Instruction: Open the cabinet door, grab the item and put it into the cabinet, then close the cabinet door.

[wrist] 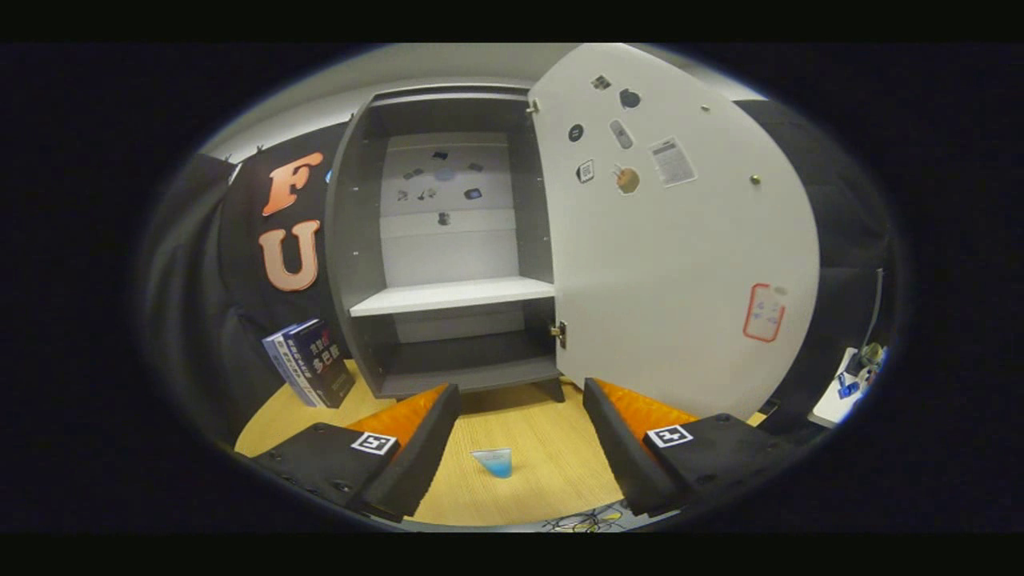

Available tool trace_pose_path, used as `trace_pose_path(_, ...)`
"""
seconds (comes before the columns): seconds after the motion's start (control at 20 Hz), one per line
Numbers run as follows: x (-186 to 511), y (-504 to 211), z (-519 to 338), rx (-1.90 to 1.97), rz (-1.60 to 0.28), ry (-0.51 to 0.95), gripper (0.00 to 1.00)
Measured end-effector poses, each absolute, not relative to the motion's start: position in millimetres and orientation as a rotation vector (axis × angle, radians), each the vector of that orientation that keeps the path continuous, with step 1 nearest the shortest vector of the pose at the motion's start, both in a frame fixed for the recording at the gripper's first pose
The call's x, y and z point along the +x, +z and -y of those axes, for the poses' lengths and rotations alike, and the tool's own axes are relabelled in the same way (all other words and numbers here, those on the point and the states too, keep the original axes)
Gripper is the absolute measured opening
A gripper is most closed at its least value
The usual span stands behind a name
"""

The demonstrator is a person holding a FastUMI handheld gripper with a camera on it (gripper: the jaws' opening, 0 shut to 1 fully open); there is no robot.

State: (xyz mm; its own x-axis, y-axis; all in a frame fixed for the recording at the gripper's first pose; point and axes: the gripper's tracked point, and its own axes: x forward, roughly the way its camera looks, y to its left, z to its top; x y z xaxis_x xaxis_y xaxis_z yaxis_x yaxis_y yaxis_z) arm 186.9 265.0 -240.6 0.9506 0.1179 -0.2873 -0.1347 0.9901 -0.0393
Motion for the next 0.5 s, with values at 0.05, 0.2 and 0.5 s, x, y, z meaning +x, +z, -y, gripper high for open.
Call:
trace_pose_path(0.05, 190, -254, -268, -0.079, -0.300, 0.136, 0.98)
trace_pose_path(0.2, 197, -291, -274, -0.132, -0.348, 0.162, 0.98)
trace_pose_path(0.5, 211, -359, -282, -0.175, -0.449, 0.204, 0.98)
